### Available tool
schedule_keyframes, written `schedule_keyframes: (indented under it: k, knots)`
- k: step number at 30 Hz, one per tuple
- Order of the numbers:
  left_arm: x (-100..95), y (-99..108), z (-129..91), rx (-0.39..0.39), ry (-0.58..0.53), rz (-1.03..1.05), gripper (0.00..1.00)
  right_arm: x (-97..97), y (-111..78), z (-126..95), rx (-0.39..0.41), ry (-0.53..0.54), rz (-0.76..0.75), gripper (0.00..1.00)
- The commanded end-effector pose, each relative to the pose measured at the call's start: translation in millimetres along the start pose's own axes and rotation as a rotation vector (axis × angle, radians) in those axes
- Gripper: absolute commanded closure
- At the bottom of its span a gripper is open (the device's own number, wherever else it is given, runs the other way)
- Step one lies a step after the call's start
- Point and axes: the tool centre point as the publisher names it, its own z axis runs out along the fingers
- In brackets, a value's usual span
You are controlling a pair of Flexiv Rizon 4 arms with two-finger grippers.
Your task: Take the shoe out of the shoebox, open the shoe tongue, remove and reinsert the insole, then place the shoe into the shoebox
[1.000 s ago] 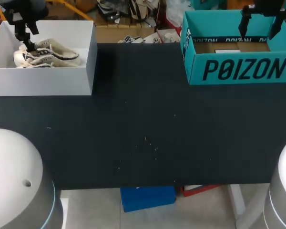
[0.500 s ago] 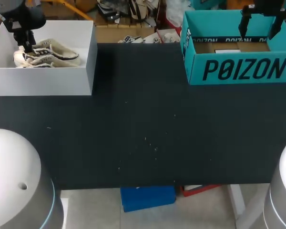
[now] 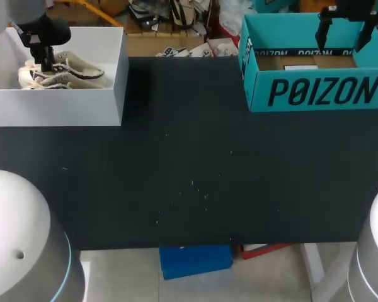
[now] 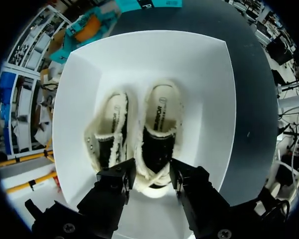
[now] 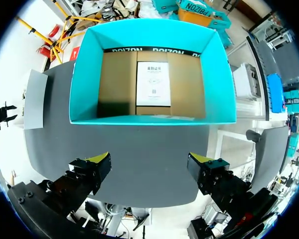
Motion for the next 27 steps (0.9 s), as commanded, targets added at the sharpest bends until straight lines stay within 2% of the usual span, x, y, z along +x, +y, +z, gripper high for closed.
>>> schedule_keyframes:
  k: [1,16,27]
  knots:
    - [-18.0,-5.5,19.6,-0.008,0.020,0.003,0.57,-0.2,-0.4,-0.2,0.000,0.000,0.000,0.00]
    - [-23.2,-11.3,60.3,-0.024,0.064,0.018,0.63,-0.2,-0.4,-0.2,0.000,0.000,0.000,0.00]
    - [-24.8,-6.8,92.4,-0.055,0.080,0.020,0.66,-0.2,-0.4,-0.2,0.000,0.000,0.000,0.00]
